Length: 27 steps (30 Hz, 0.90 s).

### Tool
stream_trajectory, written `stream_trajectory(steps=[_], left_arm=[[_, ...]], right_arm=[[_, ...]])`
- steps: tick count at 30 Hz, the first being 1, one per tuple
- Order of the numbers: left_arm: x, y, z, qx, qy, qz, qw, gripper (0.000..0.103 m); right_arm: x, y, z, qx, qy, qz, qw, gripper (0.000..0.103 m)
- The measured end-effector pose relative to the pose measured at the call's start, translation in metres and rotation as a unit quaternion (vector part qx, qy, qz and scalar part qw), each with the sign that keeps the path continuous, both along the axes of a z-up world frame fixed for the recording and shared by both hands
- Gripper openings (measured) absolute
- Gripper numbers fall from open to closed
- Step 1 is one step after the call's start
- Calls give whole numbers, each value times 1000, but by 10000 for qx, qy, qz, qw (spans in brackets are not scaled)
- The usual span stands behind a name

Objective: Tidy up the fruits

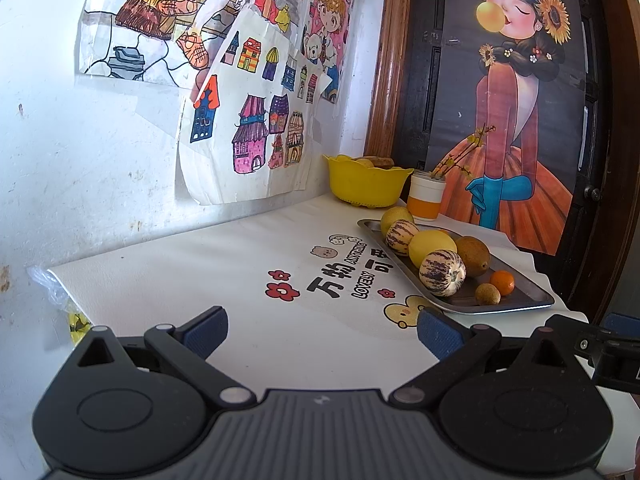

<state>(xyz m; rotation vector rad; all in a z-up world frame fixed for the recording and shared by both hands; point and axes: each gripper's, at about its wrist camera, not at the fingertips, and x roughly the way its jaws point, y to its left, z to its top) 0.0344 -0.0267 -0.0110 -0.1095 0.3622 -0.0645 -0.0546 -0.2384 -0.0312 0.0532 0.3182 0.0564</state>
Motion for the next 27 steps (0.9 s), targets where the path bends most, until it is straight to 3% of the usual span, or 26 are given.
stream_trajectory(steps=[16,27], left_arm=[[5,-8,23,359,369,-246,9984,103],[10,-6,26,372,455,-200,9981,103]], right_arm=[[20,-1,20,-89,512,149,9985,102],[20,-5,25,-102,370,46,9993,102]])
